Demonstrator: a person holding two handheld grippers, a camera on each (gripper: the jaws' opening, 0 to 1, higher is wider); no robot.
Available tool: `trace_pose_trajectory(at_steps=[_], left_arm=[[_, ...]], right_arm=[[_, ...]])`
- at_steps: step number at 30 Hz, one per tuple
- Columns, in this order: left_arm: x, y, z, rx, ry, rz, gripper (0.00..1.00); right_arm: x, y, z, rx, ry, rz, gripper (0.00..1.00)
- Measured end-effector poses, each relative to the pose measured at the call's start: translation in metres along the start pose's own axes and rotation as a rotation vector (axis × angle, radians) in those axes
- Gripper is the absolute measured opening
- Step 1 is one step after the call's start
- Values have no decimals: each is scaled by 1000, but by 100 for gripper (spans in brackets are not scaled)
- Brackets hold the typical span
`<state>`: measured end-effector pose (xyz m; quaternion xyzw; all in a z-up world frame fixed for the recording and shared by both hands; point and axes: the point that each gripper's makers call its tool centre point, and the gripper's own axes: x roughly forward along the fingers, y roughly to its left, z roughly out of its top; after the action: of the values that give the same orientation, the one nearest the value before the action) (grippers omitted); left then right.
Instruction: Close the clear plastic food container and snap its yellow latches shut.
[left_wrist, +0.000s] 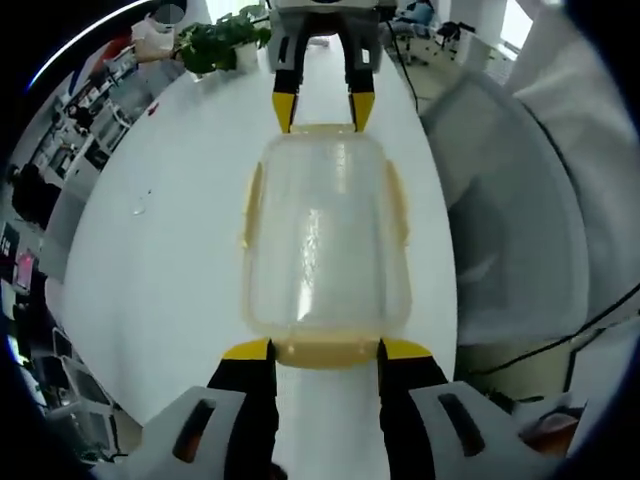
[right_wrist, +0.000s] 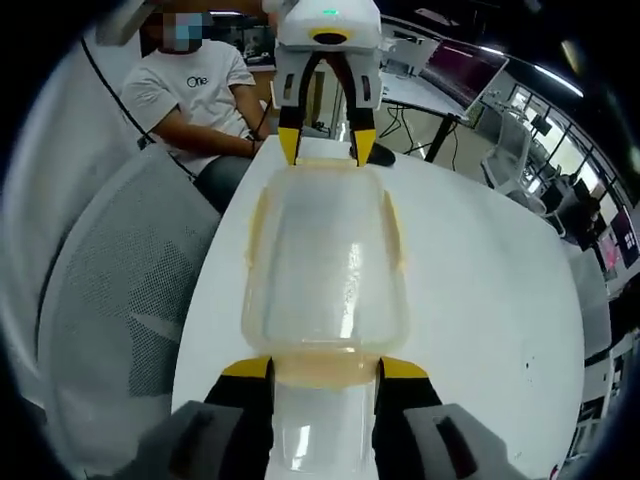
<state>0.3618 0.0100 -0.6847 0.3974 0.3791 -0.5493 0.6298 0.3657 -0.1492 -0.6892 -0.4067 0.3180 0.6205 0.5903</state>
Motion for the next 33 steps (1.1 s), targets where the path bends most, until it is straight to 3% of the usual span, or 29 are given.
trace_pose_trajectory(at_steps=[17,33], left_arm=[[21,-10,51,-2,11,7,37],[45,-3,92,-1,3,4,37]], right_arm=[[-26,10,-48,-2,17,10,37],[-44,6,-92,2,22,9,37]])
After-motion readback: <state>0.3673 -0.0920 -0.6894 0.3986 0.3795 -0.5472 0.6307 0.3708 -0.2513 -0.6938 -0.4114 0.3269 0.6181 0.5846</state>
